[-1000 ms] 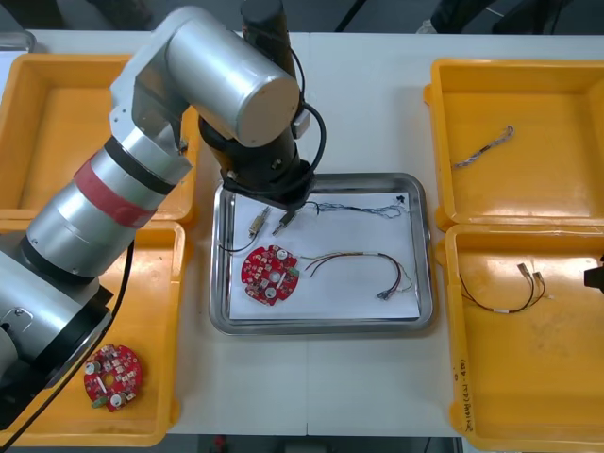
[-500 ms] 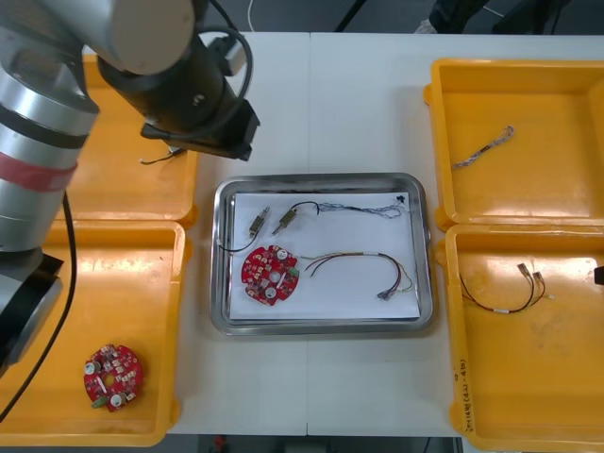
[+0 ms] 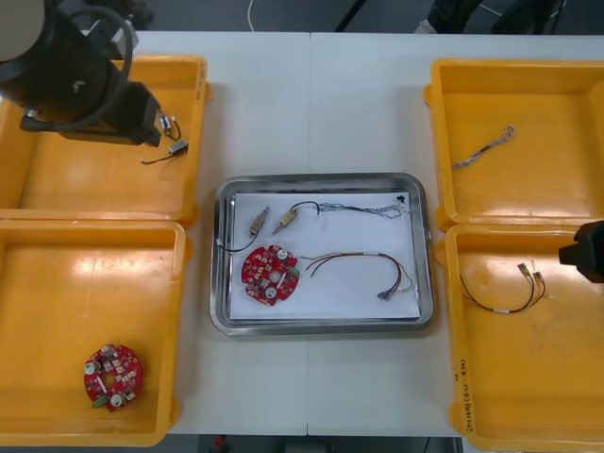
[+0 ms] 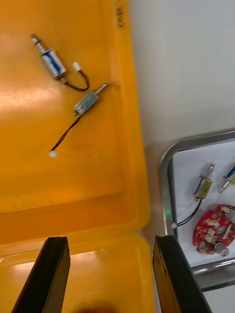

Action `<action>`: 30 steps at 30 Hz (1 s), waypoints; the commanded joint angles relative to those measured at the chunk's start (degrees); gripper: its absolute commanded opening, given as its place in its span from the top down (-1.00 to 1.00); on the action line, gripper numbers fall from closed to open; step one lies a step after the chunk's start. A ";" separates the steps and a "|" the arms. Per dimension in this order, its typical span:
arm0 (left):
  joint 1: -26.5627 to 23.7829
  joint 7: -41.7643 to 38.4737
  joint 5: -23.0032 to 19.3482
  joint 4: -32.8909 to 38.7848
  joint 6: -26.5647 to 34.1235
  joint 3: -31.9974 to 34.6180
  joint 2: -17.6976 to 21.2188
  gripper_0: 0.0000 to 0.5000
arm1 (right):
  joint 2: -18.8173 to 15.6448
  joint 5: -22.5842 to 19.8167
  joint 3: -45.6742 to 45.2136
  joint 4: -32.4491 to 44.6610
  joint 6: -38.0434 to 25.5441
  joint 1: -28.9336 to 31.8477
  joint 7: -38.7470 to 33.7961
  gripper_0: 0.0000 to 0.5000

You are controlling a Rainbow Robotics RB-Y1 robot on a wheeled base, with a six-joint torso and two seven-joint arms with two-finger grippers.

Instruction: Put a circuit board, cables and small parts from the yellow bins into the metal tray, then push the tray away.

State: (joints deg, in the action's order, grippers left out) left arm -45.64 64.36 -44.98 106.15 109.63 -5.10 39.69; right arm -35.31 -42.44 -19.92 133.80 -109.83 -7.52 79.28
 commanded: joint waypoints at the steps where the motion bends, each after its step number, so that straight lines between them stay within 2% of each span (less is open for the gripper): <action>1: 4.33 2.97 -1.34 2.93 0.37 4.57 5.48 -1.00 | -3.62 -3.08 5.06 1.72 -0.17 -5.31 -2.11 -1.00; 5: 8.38 3.41 -1.87 4.86 0.37 8.00 7.24 -1.00 | -4.50 -5.63 9.72 1.72 -0.17 -8.92 -2.28 -1.00; 20: 22.09 3.85 -6.26 15.49 0.37 17.23 9.79 -1.00 | -5.91 -7.30 32.49 1.72 -0.17 -22.80 -0.17 -1.00; 28: 28.59 3.76 -7.75 20.42 0.37 19.77 10.32 -1.00 | -5.55 -4.40 47.69 1.72 -0.17 -28.78 2.73 -1.00; 30: 30.44 3.76 -7.93 21.91 0.37 20.65 10.32 -1.00 | -5.12 -2.56 51.03 1.72 -0.17 -29.48 6.68 -1.00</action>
State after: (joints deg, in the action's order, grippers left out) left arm -18.23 64.40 -52.20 124.70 109.65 12.79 47.34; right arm -39.56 -46.89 26.77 133.87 -109.84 -34.29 79.97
